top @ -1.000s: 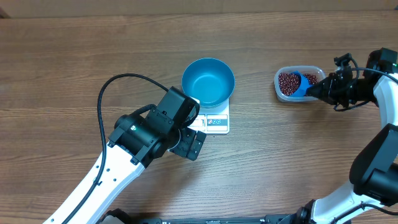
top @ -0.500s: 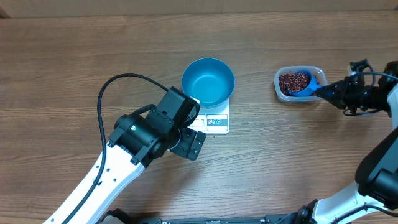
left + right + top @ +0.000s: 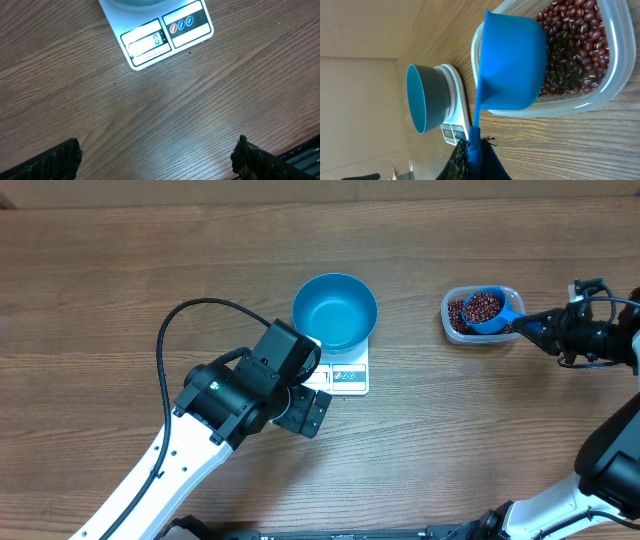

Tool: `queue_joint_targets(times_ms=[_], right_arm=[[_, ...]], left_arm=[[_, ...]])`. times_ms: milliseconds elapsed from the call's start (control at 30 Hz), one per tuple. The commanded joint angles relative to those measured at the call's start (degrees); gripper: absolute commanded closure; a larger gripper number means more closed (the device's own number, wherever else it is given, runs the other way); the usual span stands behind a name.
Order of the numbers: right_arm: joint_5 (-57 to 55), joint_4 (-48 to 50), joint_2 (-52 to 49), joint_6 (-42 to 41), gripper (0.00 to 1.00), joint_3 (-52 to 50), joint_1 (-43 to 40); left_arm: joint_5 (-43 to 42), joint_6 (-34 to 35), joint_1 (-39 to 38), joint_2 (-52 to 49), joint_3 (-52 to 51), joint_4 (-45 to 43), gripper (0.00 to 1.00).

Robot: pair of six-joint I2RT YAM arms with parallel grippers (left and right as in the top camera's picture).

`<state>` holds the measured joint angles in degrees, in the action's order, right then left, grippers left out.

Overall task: Scoop item into bowl and weigh 150g on scale
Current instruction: 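Lift the filled blue scoop up out of the bean tub with the right gripper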

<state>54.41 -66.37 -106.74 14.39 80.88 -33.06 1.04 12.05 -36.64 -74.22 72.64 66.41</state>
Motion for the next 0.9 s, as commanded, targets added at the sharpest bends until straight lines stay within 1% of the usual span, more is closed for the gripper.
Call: queue_joint_targets(times_ms=[0, 233, 333, 533, 867], right_arm=[[5.22, -1.11, -0.13, 3.58, 0.96, -0.31, -1.09], [6.91, -2.99, -0.13, 5.99, 0.96, -0.31, -2.38], [8.72, -3.87, -0.13, 8.33, 0.96, -0.31, -2.38], [9.79, -3.87, -0.13, 8.44, 0.96, -0.31, -2.36], [25.77, -3.82, -0.13, 8.37, 0.96, -0.31, -2.36]], left_arm=[[-0.48, 0.79, 0.35, 1.2, 0.44, -0.02, 0.0], [-0.48, 0.79, 0.35, 1.2, 0.44, -0.02, 0.0], [-0.48, 0.79, 0.35, 1.2, 0.44, -0.02, 0.01], [-0.48, 0.79, 0.35, 1.2, 0.44, -0.02, 0.01], [-0.48, 0.79, 0.35, 1.2, 0.44, -0.02, 0.0]])
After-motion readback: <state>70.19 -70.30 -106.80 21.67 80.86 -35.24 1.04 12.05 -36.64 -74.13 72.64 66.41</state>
